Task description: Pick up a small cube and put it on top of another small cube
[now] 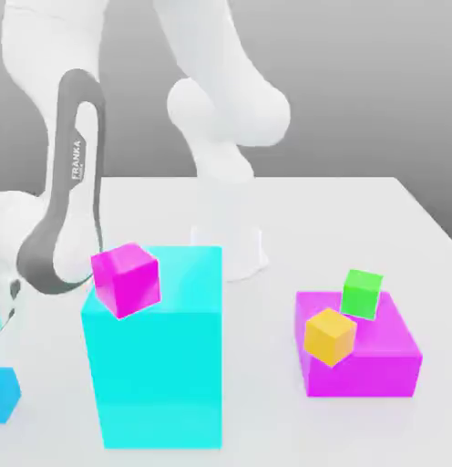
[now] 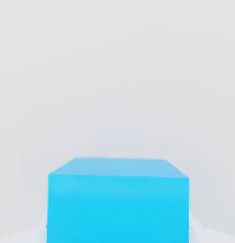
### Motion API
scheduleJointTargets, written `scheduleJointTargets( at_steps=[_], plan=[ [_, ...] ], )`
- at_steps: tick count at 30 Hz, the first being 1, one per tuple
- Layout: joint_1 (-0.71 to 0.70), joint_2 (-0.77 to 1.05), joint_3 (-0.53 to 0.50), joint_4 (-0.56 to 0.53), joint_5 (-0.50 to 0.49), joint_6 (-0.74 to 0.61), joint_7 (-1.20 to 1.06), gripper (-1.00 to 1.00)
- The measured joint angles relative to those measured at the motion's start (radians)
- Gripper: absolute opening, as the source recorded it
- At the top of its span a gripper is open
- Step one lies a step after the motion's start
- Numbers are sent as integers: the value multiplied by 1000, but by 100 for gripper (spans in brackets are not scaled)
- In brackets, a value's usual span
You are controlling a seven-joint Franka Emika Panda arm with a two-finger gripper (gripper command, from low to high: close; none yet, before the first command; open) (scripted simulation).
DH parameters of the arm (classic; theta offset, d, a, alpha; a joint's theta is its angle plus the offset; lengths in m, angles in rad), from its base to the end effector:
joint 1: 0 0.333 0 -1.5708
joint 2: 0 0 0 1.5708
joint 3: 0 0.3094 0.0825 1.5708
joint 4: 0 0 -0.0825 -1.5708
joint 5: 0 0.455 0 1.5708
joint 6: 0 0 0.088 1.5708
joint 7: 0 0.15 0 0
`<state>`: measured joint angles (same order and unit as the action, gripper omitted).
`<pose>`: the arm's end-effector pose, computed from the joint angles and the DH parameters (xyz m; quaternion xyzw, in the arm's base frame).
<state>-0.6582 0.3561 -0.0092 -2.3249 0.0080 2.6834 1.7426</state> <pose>0.4314 -0.3407 0.0735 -0.3546 0.9350 -0.0010 0.0008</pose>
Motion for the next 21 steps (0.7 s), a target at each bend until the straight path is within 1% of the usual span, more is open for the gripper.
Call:
scheduleJointTargets(
  at_steps=[5, 9, 13, 18, 19, 21],
  plan=[
    [61, -156, 9, 10, -106, -183, 24, -100],
    [122, -286, 47, 23, -129, -334, -8, -100],
    [187, -423, 79, 34, -95, -479, -79, -100],
    [265, -600, 107, 45, -7, -651, -198, -100],
    [281, -628, 112, 42, 12, -673, -221, -100],
    [291, -632, 118, 5, 26, -637, -238, -100]
  ],
)
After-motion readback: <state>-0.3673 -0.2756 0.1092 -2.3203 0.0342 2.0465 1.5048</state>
